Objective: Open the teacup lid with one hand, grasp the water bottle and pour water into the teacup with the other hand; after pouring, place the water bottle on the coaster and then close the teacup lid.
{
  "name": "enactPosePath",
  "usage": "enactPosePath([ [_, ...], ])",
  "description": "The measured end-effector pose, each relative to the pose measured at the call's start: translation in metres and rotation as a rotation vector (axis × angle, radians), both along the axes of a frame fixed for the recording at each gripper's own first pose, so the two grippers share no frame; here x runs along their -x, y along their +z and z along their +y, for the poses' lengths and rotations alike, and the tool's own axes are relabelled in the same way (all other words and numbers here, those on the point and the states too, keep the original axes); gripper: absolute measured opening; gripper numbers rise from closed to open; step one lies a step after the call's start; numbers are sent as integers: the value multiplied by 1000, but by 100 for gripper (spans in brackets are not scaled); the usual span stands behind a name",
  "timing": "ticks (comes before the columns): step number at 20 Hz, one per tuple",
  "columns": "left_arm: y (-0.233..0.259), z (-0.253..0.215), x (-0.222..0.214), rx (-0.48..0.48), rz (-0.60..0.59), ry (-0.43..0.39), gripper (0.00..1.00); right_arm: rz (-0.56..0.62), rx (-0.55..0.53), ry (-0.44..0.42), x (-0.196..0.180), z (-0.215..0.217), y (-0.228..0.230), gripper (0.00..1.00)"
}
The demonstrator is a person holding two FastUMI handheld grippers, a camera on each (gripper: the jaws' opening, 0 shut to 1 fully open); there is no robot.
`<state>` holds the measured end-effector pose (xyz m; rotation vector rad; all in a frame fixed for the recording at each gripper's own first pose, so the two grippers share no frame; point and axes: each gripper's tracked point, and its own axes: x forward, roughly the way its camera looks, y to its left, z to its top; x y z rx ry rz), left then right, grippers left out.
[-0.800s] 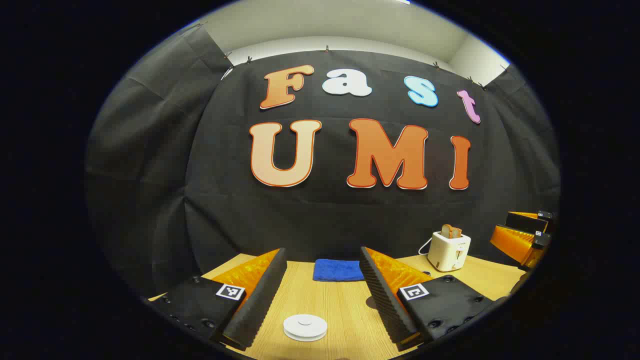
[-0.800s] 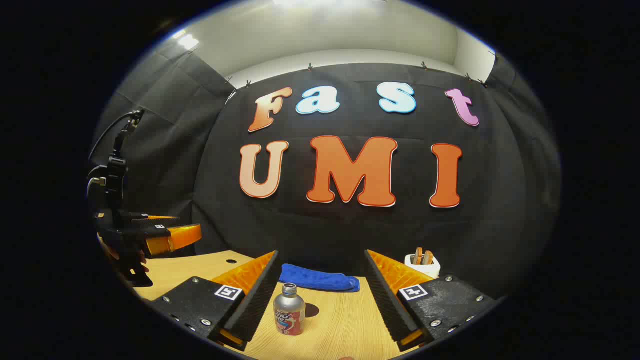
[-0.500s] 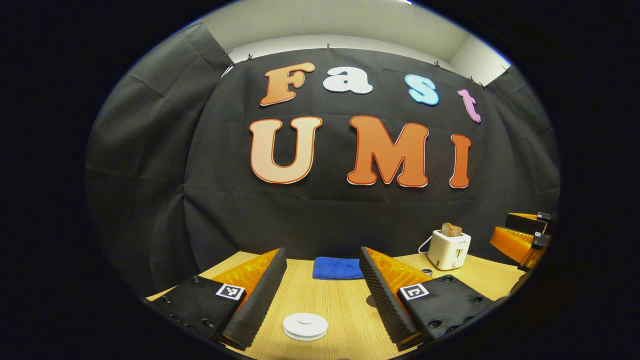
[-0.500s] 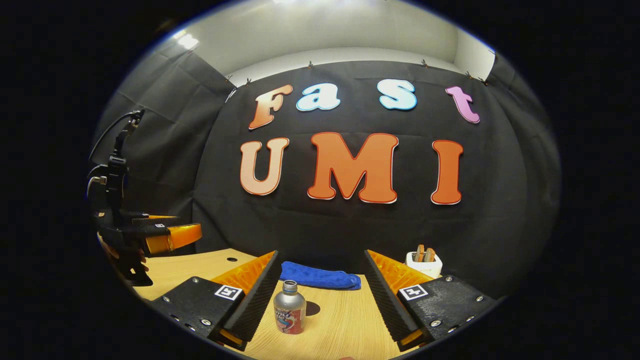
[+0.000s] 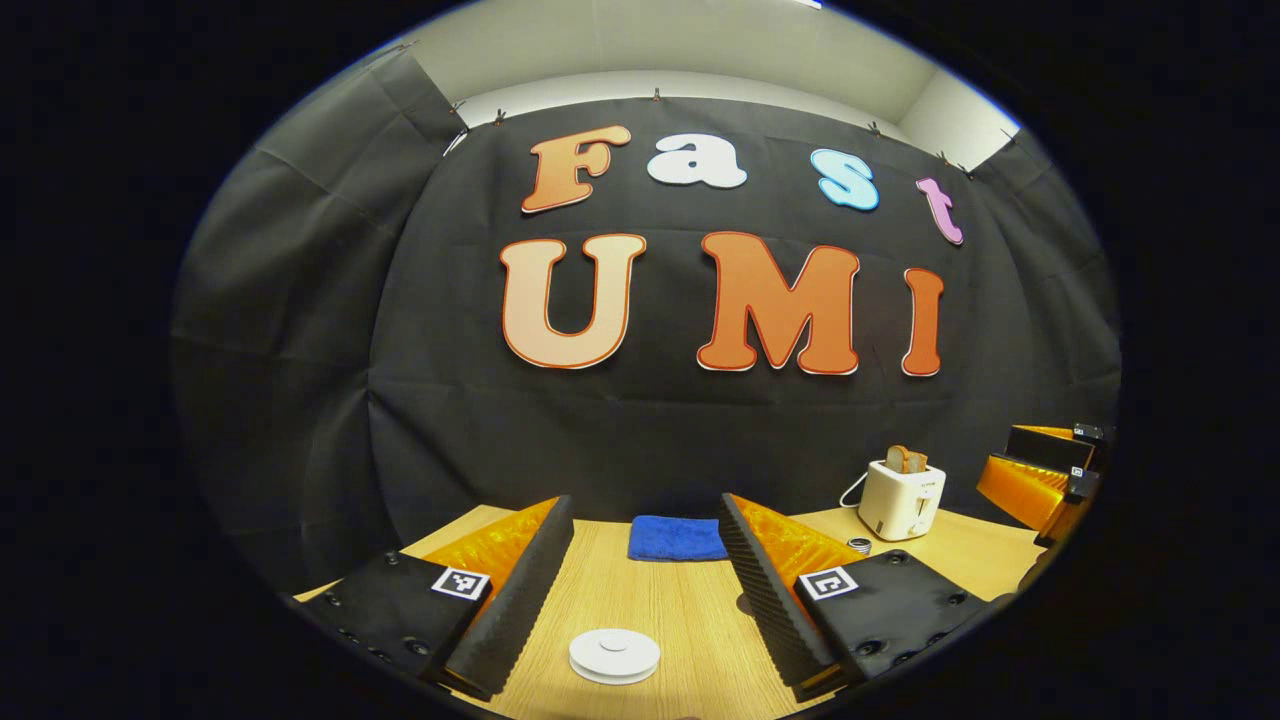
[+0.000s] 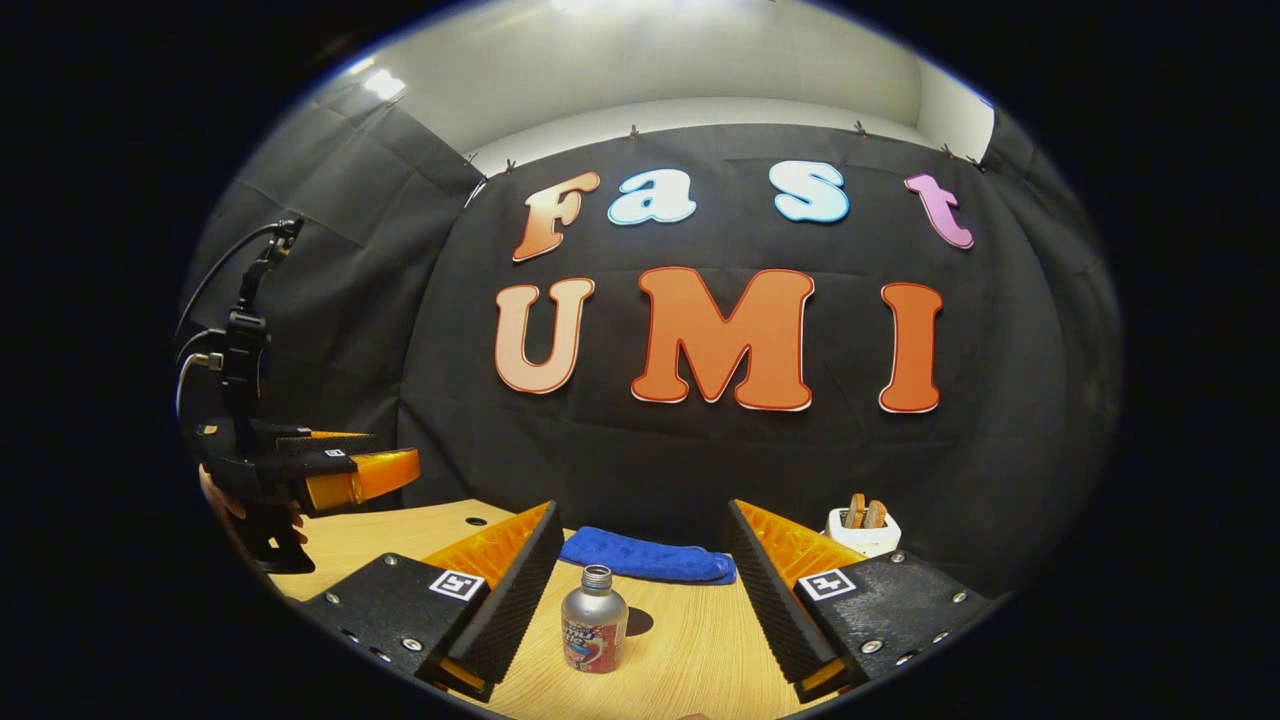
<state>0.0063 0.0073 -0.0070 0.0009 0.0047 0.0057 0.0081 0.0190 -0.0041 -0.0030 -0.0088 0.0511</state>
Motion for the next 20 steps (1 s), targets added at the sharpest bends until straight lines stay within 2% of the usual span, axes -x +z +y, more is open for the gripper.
enactPosePath([
  [4,-11,3,-2,-5,20,3,94,19,-10,10,-2,4,-9,98],
  [5,-14,3,-3,-5,28,4,99,27,-16,12,-2,5,-12,98],
  [6,-18,4,-5,-5,38,4,94,35,-22,15,-4,6,-16,98],
  [7,-23,4,-6,-7,49,1,99,44,-28,18,-5,7,-19,98],
  [17,-85,16,-14,-7,179,-11,97,176,-31,65,-20,25,-76,98],
  [18,-91,18,-15,-5,190,-13,94,191,-30,71,-21,28,-84,99],
  [20,-103,21,-17,-10,214,-12,97,220,-30,81,-25,33,-95,99],
])
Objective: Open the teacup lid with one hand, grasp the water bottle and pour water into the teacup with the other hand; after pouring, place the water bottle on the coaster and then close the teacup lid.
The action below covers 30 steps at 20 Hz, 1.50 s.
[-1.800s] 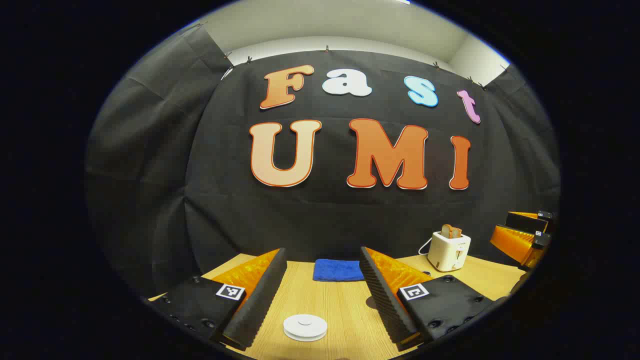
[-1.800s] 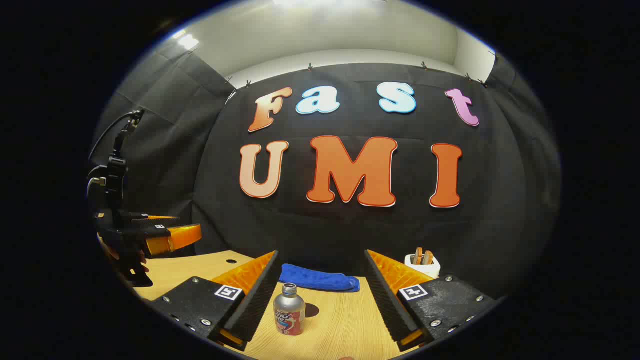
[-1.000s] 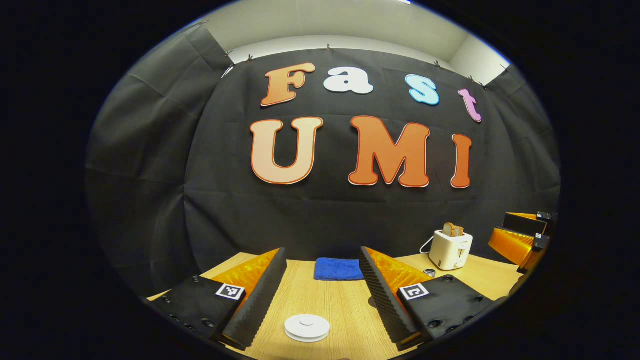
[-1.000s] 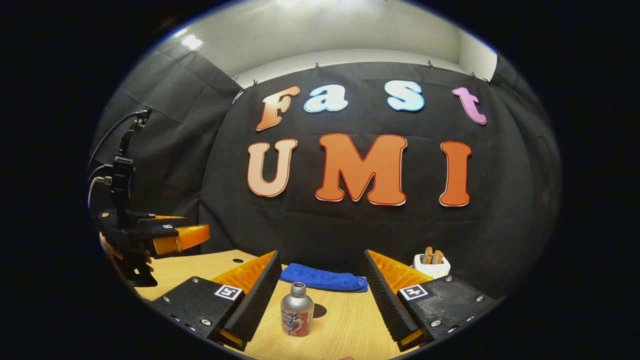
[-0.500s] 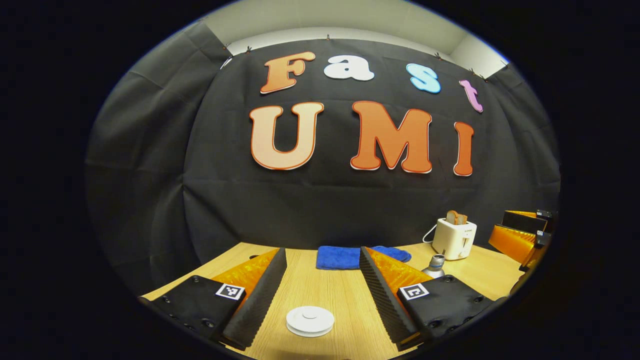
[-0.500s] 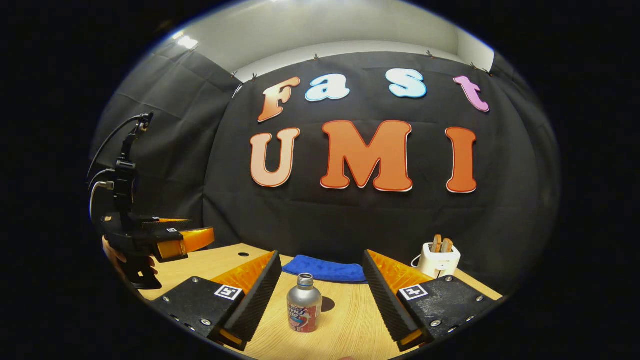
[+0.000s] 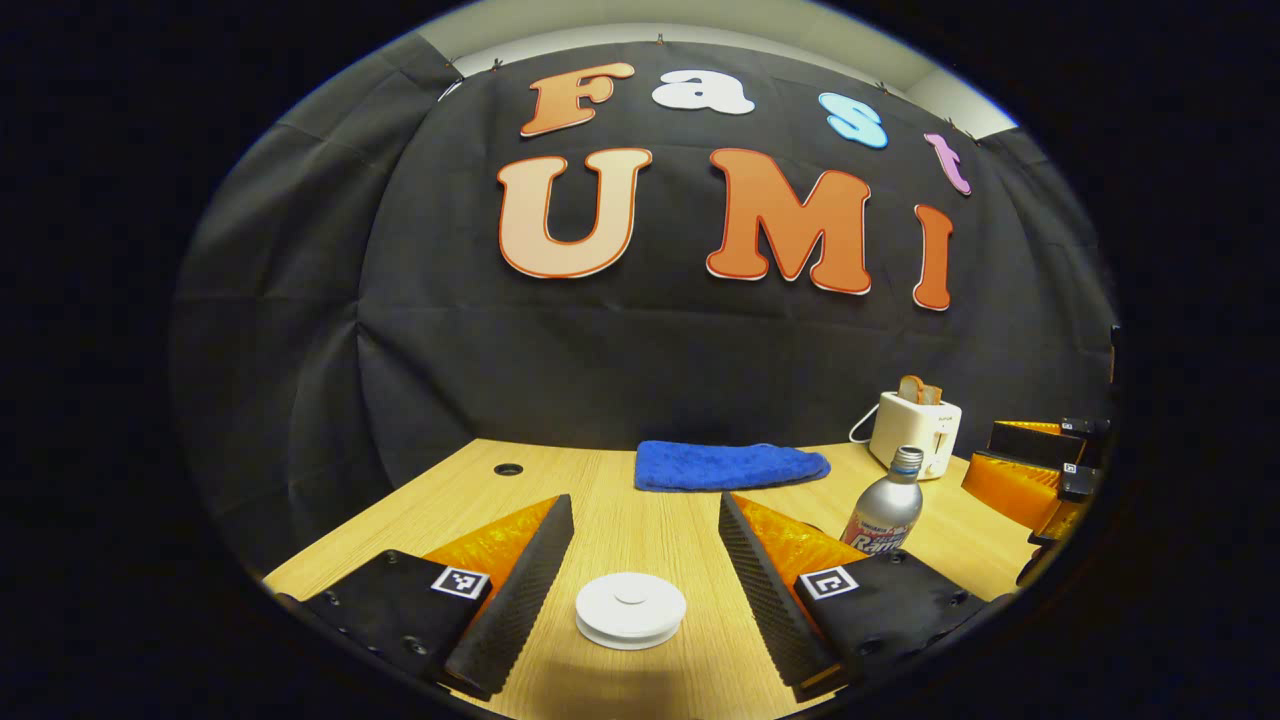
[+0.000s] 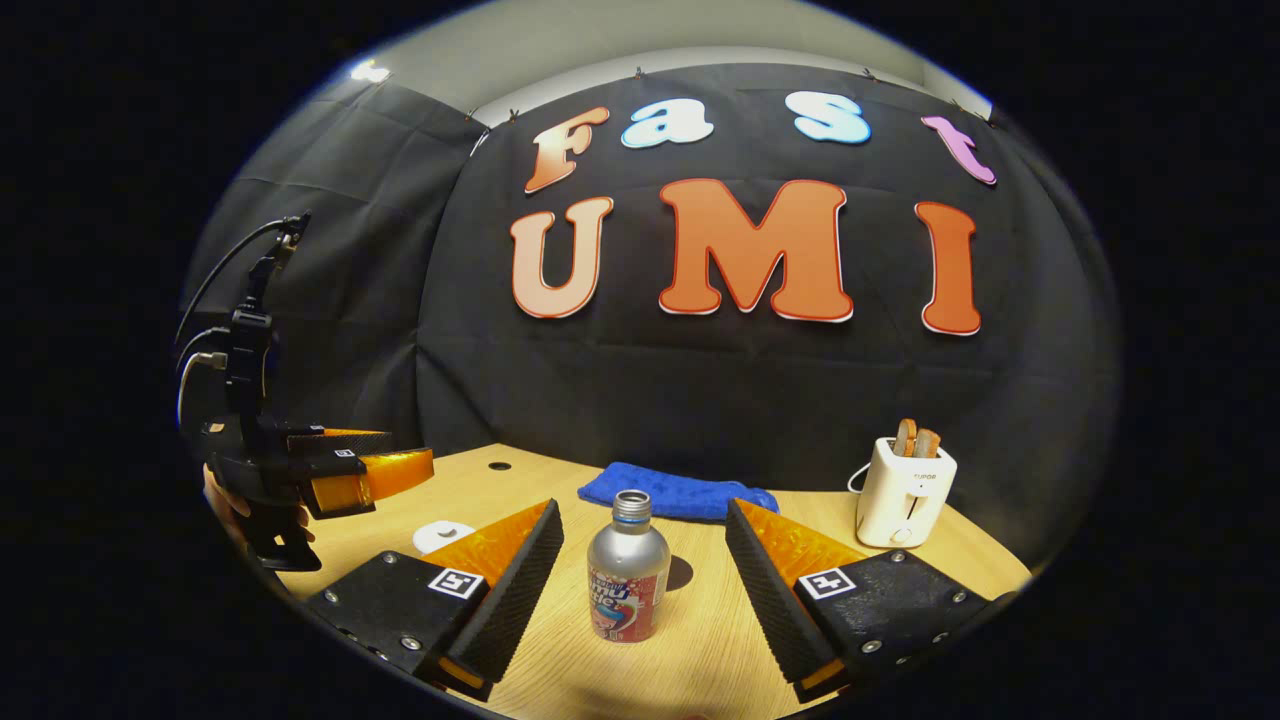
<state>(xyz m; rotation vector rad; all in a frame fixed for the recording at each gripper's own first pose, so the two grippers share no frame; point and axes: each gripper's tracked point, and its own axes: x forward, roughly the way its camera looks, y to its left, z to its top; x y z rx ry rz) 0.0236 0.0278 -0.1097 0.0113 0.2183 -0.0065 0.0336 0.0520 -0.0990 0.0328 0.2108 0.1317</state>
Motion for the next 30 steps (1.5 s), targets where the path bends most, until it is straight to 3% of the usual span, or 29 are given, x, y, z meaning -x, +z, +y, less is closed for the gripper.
enactPosePath([
  [16,-105,11,-22,-34,197,-13,98,209,32,62,-21,24,-89,99],
  [19,-111,13,-25,-41,206,-3,81,227,33,69,-23,24,-100,99],
  [22,-113,9,-26,-45,209,-12,75,249,27,73,-25,24,-109,96],
  [25,-112,6,-30,-64,214,-19,60,272,19,80,-26,24,-116,96],
  [26,-111,7,-31,-58,200,-16,60,276,21,81,-26,25,-117,97],
  [27,-111,7,-31,-60,208,-16,49,279,24,83,-25,25,-118,96],
  [28,-111,6,-31,-65,214,-17,52,281,27,84,-26,25,-120,96],
  [29,-107,8,-32,-64,196,0,48,285,28,86,-25,25,-122,96],
  [30,-109,8,-34,-54,197,-1,35,290,28,89,-25,26,-123,96],
])
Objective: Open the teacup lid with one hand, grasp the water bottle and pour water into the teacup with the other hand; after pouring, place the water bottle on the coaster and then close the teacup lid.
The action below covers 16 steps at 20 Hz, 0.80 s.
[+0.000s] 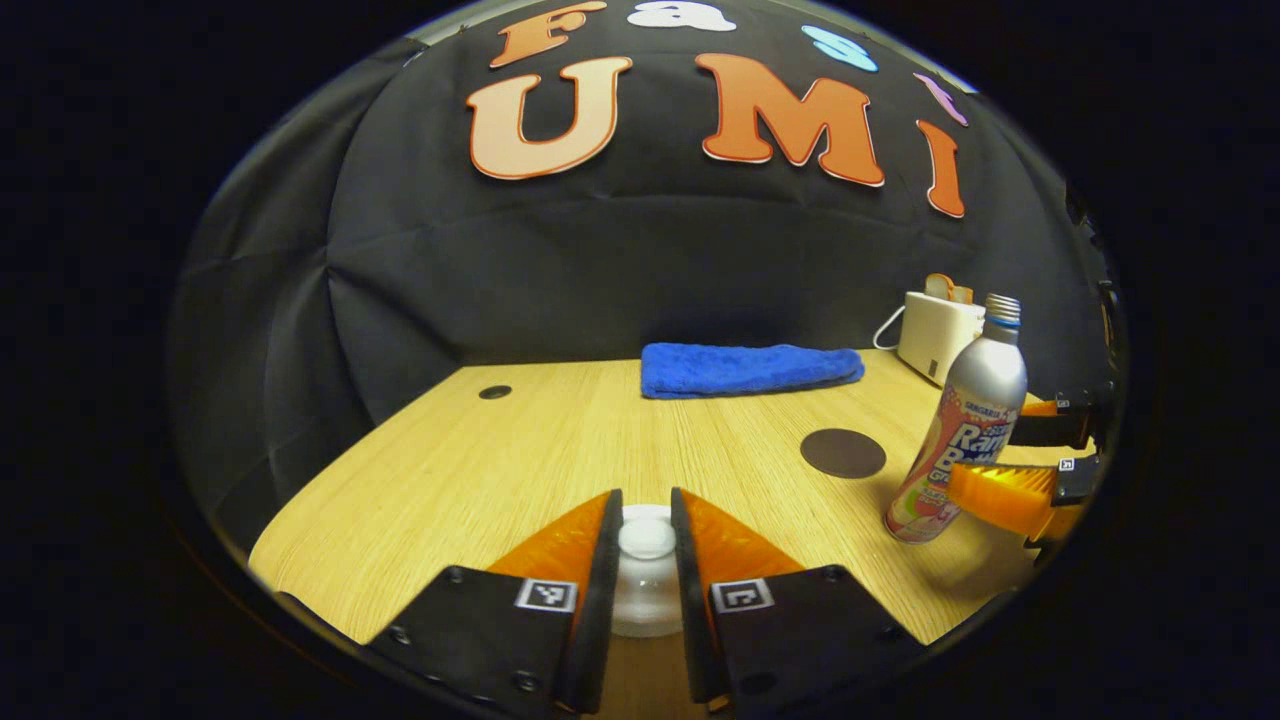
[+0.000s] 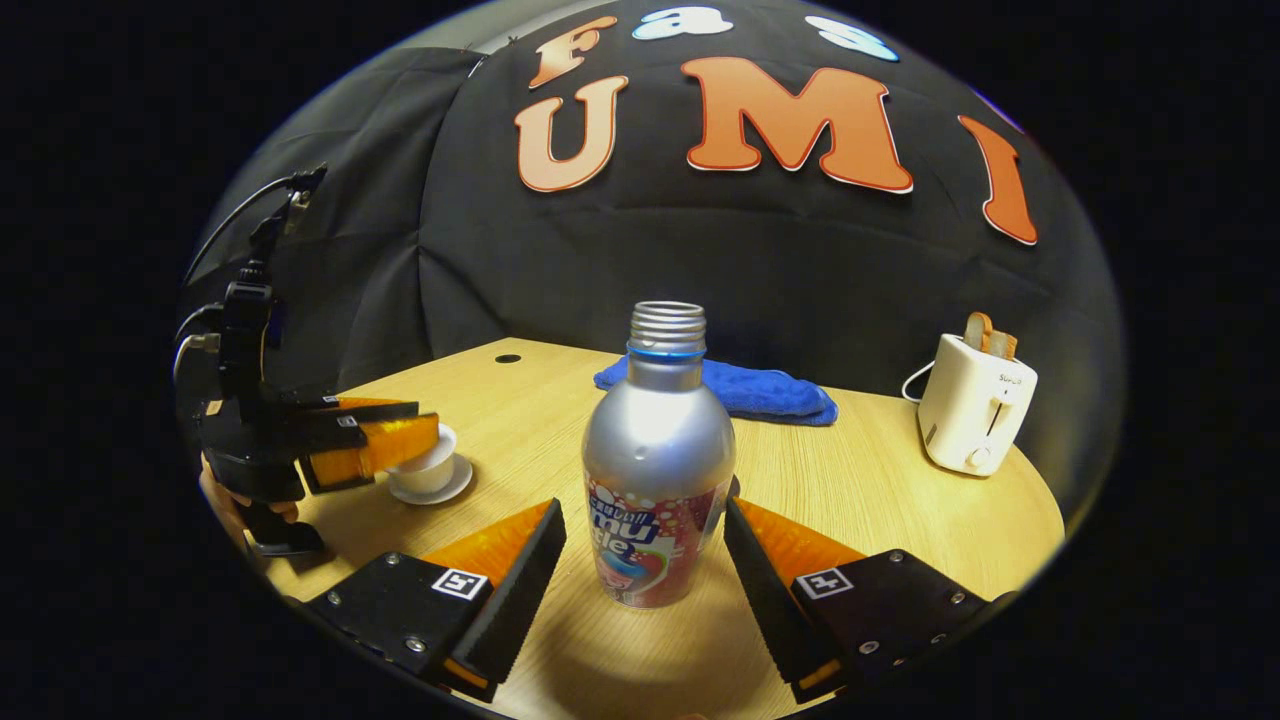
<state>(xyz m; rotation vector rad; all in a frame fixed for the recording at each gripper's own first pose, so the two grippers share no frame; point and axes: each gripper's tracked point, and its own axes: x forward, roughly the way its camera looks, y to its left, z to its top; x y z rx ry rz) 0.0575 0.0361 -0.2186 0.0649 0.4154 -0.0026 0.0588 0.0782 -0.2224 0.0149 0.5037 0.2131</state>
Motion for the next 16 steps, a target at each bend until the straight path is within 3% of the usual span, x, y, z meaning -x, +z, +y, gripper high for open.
enactPosePath([
  [3,2,-2,0,14,-8,0,32,19,0,0,-1,1,-5,96],
  [4,3,-2,1,23,-16,3,38,23,2,-8,-1,-1,-7,96],
  [5,5,-3,0,34,-24,3,29,29,0,-14,-3,-3,-8,91],
  [9,19,-1,-2,41,-66,10,29,53,-31,-21,-4,-1,-11,80],
  [12,28,1,0,49,-91,19,29,56,-27,-14,-5,0,-10,80],
  [13,30,2,1,49,-96,20,29,53,-22,-11,-6,1,-9,75],
  [16,36,5,3,57,-105,27,29,42,12,2,-5,3,-6,78],
])
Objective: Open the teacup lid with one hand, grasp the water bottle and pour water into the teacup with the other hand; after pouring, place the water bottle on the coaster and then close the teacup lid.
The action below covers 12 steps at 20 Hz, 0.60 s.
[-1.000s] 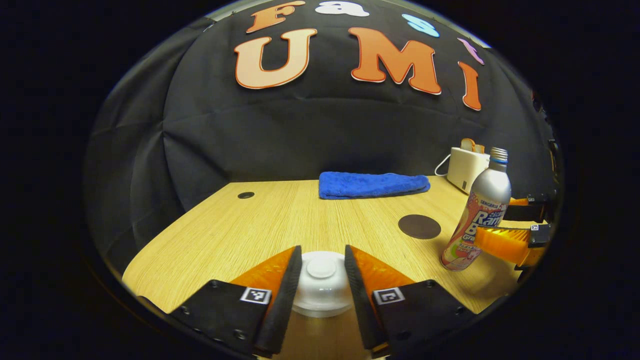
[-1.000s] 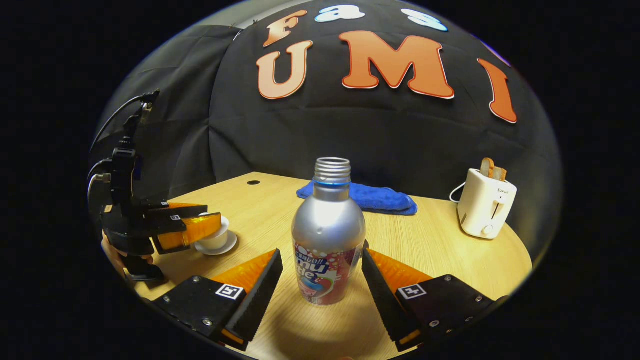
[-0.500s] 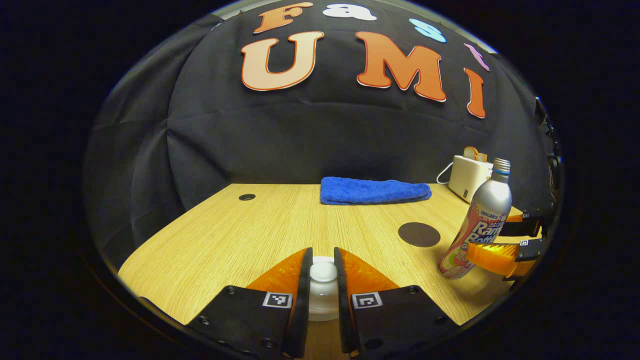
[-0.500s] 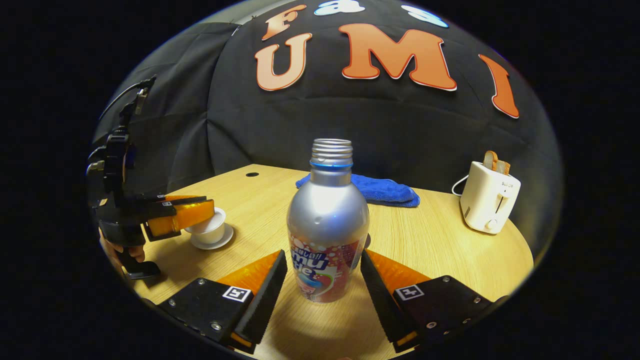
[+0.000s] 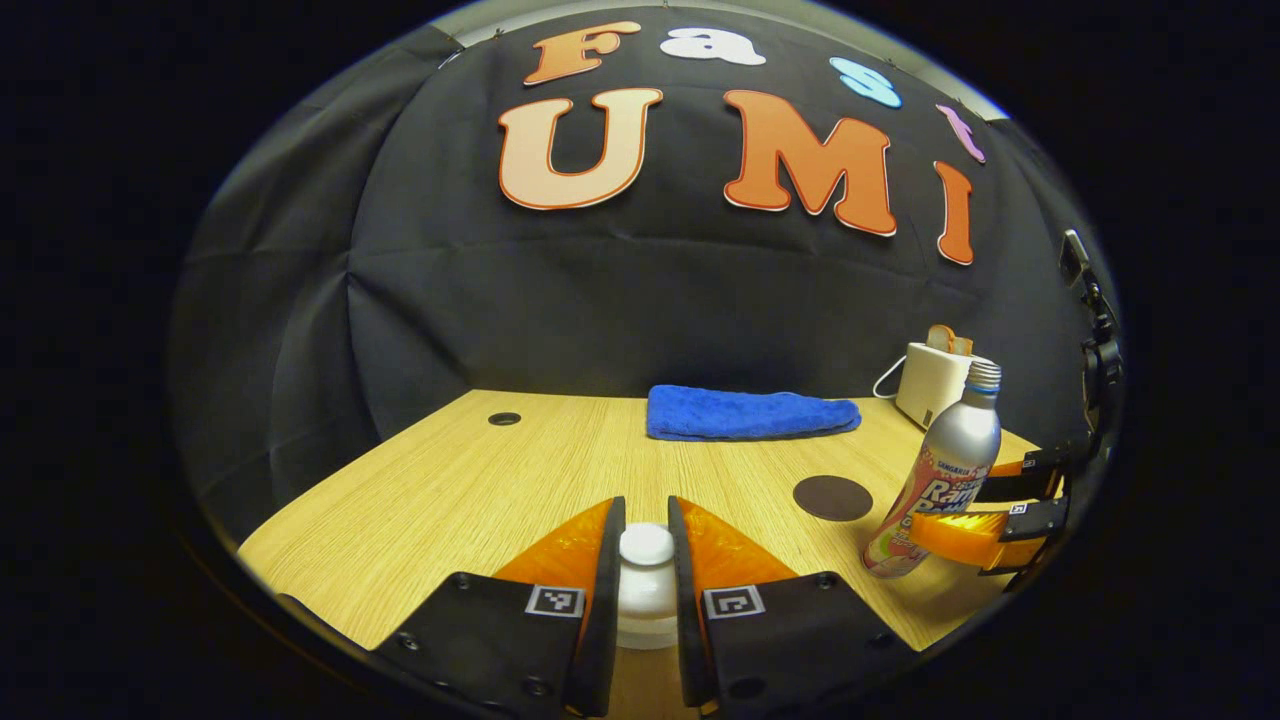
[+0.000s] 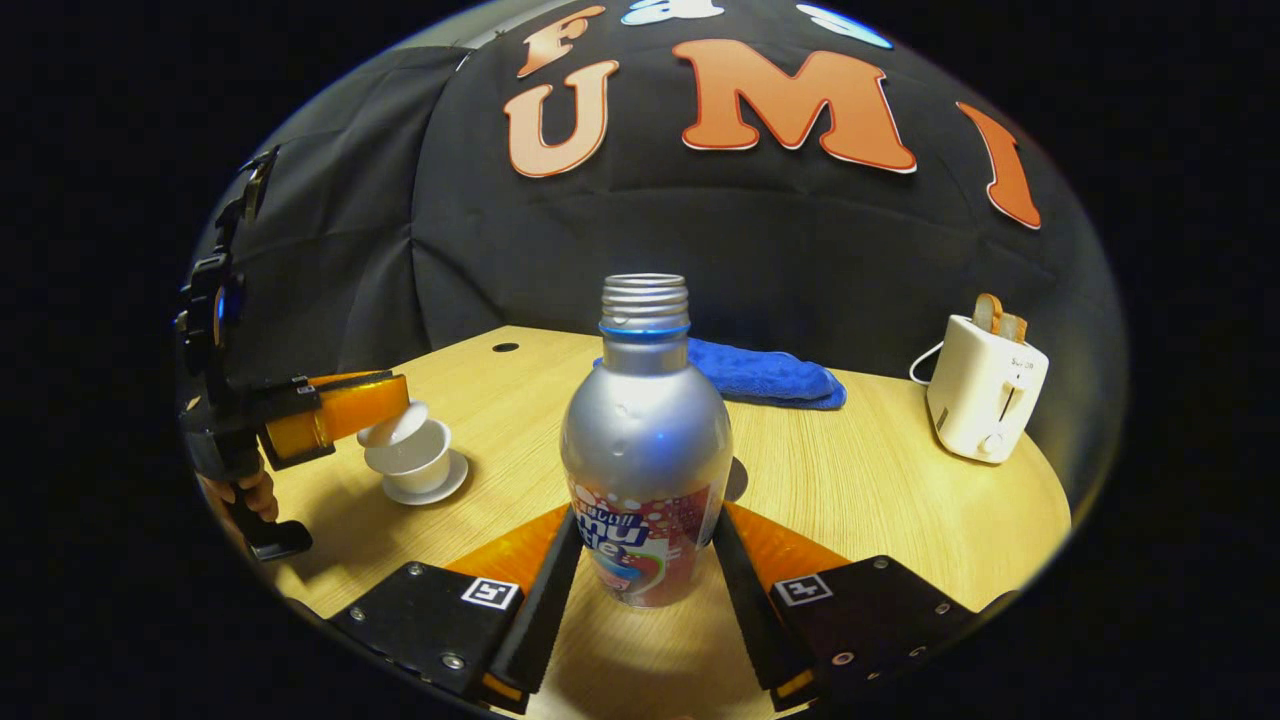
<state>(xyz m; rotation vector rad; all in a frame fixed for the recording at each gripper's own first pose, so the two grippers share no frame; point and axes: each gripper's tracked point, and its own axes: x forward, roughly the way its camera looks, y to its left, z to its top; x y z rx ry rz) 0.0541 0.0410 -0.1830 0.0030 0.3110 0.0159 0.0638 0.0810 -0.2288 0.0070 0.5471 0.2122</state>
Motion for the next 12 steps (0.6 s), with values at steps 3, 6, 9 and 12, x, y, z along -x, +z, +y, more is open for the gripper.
enactPosePath([
  [3,3,6,3,-2,-4,14,30,-17,64,5,-1,-3,7,78],
  [6,9,14,10,-6,-11,27,29,-30,130,9,-3,-10,15,78],
  [9,16,23,17,-7,-20,48,29,-40,203,20,-5,-16,22,78],
  [12,19,35,23,-12,-27,67,29,-34,285,39,-5,-18,20,78],
])
